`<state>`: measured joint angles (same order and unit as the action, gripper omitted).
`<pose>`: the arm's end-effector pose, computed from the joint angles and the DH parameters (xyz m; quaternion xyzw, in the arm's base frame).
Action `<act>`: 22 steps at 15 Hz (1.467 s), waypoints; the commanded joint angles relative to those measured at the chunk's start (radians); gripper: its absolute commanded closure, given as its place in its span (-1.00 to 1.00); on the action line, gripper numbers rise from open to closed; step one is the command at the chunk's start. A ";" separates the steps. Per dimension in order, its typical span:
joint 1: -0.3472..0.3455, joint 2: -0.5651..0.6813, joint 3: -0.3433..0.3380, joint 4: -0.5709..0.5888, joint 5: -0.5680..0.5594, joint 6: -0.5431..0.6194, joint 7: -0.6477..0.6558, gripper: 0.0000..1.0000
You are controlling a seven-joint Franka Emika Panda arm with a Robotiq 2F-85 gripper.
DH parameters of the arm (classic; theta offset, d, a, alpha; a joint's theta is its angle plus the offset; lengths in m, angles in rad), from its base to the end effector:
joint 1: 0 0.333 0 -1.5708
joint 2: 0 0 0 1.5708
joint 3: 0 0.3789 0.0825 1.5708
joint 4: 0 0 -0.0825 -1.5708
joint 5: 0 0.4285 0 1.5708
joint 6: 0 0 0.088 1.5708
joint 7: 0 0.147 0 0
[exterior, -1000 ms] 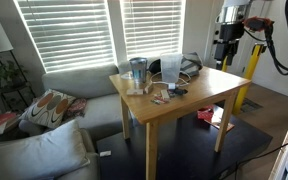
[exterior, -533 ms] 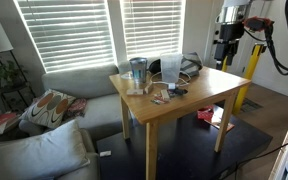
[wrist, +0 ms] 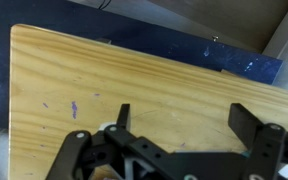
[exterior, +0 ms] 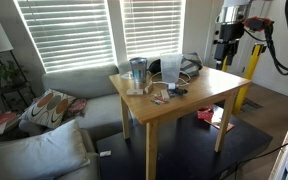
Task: Pick up the black purse and put it in the clear cup
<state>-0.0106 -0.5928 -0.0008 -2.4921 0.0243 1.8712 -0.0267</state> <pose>0.3728 -0.0015 0.4838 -0.9998 -0.0040 0.0138 0.0120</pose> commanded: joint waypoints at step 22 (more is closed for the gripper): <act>0.050 0.483 -0.198 0.654 0.204 0.139 -0.852 -1.00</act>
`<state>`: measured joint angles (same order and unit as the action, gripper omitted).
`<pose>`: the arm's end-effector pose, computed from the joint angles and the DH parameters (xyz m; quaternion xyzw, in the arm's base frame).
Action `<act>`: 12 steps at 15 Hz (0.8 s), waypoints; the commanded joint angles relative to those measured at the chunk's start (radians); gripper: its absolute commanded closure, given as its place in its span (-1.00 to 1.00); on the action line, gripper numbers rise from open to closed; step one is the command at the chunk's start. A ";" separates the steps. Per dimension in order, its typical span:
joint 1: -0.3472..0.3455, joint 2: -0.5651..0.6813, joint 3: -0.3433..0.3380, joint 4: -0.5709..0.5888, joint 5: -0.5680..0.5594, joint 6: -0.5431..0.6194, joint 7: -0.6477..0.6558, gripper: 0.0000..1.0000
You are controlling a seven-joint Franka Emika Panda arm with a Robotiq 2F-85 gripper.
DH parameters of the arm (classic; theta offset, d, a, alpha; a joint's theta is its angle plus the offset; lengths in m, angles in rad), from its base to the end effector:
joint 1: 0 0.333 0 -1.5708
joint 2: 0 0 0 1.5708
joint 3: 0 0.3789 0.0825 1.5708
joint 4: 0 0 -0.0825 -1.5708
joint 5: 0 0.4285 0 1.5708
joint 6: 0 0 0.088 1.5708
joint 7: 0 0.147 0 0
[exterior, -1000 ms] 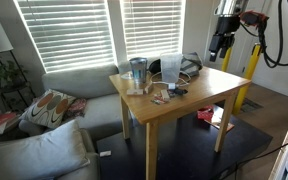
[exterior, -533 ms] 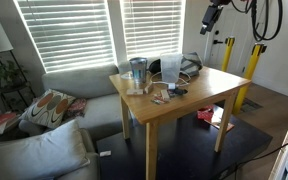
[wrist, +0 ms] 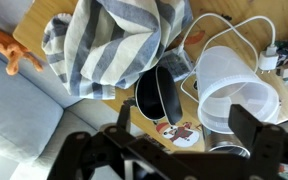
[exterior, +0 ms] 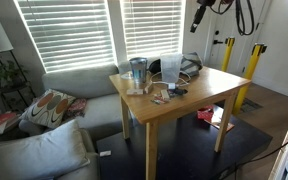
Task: Pick up the black purse and put it in the clear cup
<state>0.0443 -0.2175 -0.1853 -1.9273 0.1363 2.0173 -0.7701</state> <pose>0.5590 -0.0758 0.6288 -0.9428 -0.2850 -0.1725 0.0102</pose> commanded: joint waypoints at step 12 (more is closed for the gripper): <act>-0.049 0.206 0.034 0.137 0.176 -0.038 -0.188 -1.00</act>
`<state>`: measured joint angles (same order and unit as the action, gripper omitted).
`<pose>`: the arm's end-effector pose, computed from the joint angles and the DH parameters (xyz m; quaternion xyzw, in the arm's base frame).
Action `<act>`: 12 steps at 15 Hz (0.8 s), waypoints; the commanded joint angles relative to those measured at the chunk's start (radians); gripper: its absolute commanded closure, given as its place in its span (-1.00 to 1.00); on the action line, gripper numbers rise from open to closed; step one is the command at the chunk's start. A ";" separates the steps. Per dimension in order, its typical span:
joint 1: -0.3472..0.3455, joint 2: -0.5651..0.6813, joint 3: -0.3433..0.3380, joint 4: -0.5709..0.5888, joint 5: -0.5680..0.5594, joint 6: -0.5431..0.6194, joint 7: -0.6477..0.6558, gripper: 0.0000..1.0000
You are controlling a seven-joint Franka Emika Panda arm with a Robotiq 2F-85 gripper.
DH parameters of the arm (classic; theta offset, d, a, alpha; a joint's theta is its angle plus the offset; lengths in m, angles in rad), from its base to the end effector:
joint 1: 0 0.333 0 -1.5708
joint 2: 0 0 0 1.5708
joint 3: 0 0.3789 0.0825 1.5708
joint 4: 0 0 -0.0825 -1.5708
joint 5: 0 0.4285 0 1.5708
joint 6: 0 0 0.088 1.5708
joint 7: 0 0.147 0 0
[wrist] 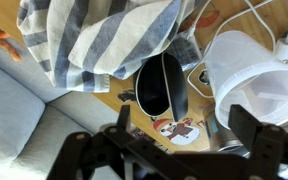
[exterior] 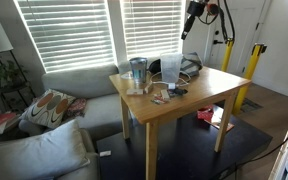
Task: Pick up the black purse and put it in the clear cup
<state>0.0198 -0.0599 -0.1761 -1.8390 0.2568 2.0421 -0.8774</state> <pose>0.6157 -0.0762 0.5918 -0.9347 -0.3062 -0.1747 0.0455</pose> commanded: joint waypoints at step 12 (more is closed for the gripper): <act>-0.121 0.289 0.091 0.282 0.155 -0.330 -0.358 -1.00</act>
<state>-0.0587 0.1604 -0.1161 -1.6468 0.3768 1.7795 -1.1946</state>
